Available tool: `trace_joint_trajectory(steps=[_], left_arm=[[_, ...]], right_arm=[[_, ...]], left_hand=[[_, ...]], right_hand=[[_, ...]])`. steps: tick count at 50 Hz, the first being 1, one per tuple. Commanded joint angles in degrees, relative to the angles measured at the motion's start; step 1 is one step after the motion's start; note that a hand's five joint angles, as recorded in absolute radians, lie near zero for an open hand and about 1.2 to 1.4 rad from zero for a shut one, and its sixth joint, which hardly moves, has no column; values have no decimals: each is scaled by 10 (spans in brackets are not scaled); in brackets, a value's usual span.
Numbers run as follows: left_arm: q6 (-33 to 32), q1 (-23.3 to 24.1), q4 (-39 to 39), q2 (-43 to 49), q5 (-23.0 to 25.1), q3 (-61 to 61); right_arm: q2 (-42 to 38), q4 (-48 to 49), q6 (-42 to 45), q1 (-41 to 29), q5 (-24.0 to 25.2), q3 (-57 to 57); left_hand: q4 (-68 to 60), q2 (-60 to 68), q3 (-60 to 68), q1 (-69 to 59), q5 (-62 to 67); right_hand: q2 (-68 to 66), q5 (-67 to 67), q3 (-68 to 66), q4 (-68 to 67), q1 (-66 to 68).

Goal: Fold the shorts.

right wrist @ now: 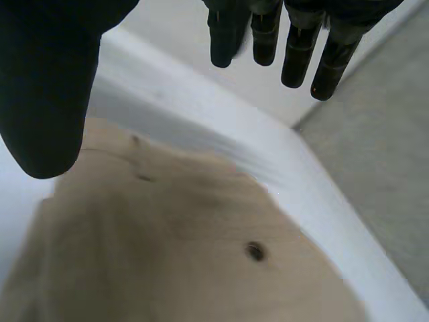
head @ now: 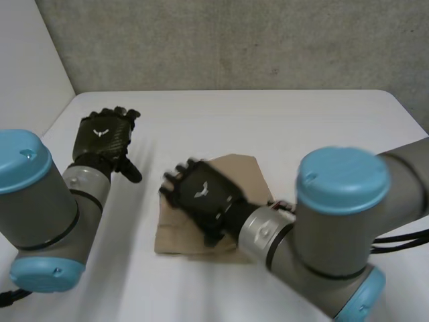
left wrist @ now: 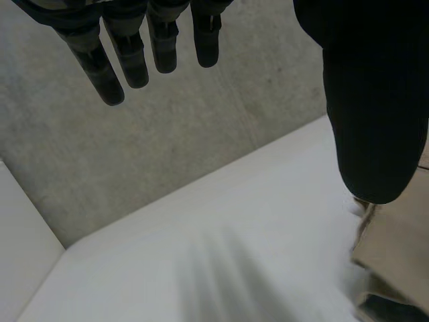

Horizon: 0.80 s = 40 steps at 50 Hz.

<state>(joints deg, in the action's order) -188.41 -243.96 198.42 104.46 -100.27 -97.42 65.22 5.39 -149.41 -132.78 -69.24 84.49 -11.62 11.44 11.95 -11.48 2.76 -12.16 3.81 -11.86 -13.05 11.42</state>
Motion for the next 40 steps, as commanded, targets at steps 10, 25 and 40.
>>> trace_joint_trajectory(steps=[10, 25, 40], left_arm=[[5, 121, -57, 117, 6, 149], [27, 142, -178, 259, -33, 208], [24, 155, -213, 223, -30, 206]], right_arm=[[0, -51, -217, 132, -56, -35], [-119, -122, -188, 165, -88, -88], [-65, -121, -97, 173, -135, -66]], left_hand=[[14, -12, -17, 13, -25], [12, -11, -16, 11, -24], [16, -14, -19, 14, -27]], right_hand=[[22, -38, 19, 30, -14], [22, -38, 19, 30, -14], [22, -38, 19, 30, -14]])
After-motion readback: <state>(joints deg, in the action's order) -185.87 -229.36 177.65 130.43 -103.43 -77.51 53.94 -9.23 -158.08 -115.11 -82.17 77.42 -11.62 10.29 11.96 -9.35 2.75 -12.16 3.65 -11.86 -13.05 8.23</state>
